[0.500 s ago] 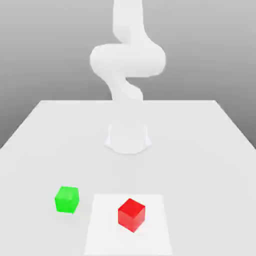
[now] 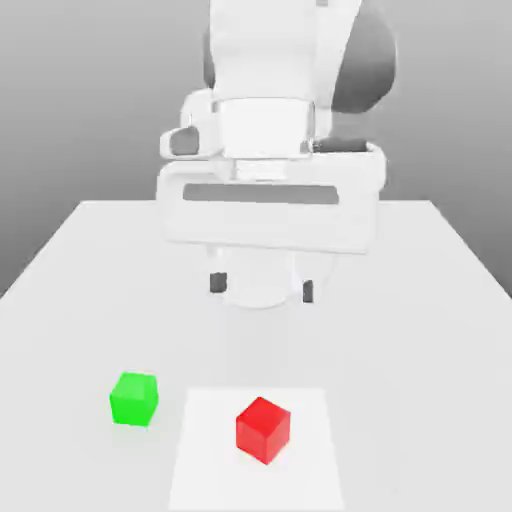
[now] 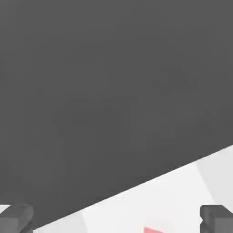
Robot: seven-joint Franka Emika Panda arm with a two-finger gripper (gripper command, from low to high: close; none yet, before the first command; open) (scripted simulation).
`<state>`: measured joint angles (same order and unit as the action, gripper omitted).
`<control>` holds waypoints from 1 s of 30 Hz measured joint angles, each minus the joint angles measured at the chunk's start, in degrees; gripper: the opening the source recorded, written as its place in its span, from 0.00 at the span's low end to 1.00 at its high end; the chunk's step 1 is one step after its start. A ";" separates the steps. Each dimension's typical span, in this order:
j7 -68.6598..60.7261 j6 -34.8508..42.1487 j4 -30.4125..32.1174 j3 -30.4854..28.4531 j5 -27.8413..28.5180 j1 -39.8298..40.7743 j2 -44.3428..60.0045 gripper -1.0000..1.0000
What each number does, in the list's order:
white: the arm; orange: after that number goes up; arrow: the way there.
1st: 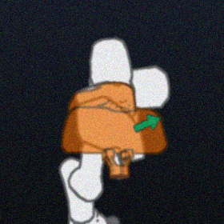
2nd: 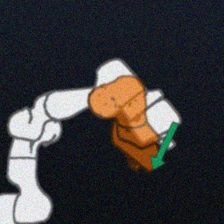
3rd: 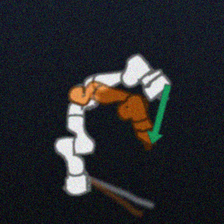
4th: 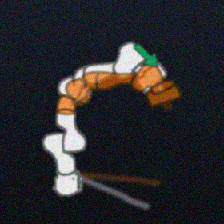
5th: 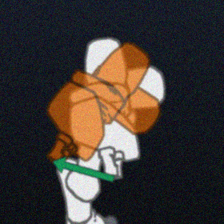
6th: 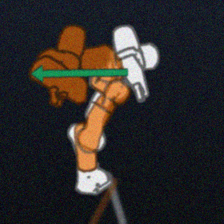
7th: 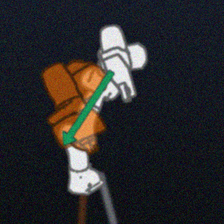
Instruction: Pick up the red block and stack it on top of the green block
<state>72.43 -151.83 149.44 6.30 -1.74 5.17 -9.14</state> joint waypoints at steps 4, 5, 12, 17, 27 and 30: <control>7.51 -4.50 3.99 0.44 1.67 0.41 8.35 0.50; 9.43 -5.66 4.94 0.29 2.23 0.30 10.44 0.50; 14.11 -16.98 4.05 -2.71 6.59 -1.78 24.51 0.00; 14.21 -17.12 4.05 -2.69 6.69 -1.77 24.51 0.00; 9.18 -6.09 6.74 -2.69 2.71 3.37 10.80 0.00; 5.43 -4.02 8.43 -5.78 2.71 9.78 7.01 0.00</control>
<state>77.86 -155.85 157.88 0.53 0.96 14.95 -2.12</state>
